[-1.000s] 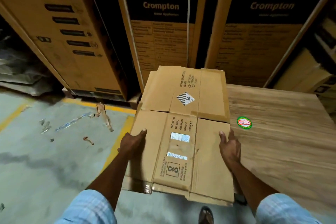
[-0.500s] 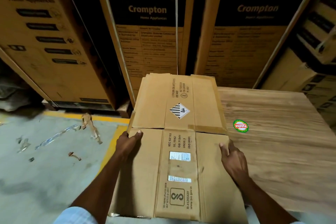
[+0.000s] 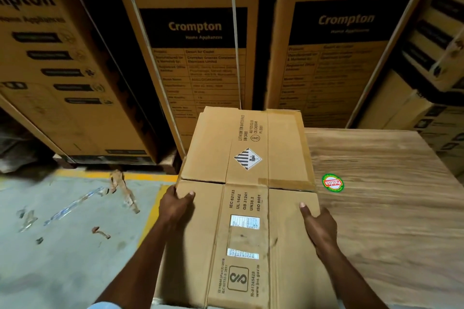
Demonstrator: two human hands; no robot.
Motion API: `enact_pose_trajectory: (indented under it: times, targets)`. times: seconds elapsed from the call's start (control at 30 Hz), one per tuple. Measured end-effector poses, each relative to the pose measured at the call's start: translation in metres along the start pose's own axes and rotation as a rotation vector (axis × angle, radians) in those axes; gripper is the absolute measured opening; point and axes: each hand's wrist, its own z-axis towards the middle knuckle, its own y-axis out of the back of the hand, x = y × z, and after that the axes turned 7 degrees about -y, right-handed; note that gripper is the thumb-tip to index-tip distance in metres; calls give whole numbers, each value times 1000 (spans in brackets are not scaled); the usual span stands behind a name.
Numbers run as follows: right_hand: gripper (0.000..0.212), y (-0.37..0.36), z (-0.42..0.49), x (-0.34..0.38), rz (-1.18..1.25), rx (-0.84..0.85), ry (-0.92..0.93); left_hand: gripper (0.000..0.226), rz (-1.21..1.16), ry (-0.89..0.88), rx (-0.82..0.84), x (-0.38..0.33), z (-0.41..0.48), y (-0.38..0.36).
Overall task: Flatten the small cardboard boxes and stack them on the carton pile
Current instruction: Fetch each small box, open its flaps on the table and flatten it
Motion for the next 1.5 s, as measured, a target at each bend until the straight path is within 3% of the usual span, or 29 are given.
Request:
enact_pose_trajectory:
  times: [0.13,0.27,0.47,0.6,0.67,0.73,0.87,0.93,1.0,1.13,1.2,1.27,1.37,1.5]
  targets:
    - [64,-4,0,9,-48,58,18,35,-37,35,95,-2,17,5]
    - [82,-6,1,12,-176,71,-47,37,-47,85,173,5,26,2]
    - [114,3,21,26,67,241,-249,46,-145,223,123,-1,36,7]
    - [110,12,26,32,96,392,-240,32,-266,359,172,-8,19,7]
    - [109,19,23,30,49,344,-219,57,-127,329,219,-9,13,3]
    - [114,29,18,28,21,216,-158,75,40,282,165,-9,1,-2]
    - [105,60,7,35,-30,-27,24,53,-66,113,109,-17,-22,-16]
    - [94,78,5,38,16,-77,62,58,-122,71,139,-29,-27,-17]
    - [96,94,7,38,58,-122,85,59,-180,44,184,-40,-30,-20]
    - [81,112,5,40,85,-204,222,28,-290,-98,158,-65,-41,-31]
    - [77,123,6,52,105,-248,263,26,-343,-132,154,-83,-42,-36]
    - [87,135,10,67,136,-292,294,34,-349,-179,152,-107,-38,-35]
    - [105,152,20,88,167,-240,248,33,-315,-208,160,-137,-23,-31]
    - [99,154,25,82,158,-107,187,20,-338,-161,177,-138,-31,-39]
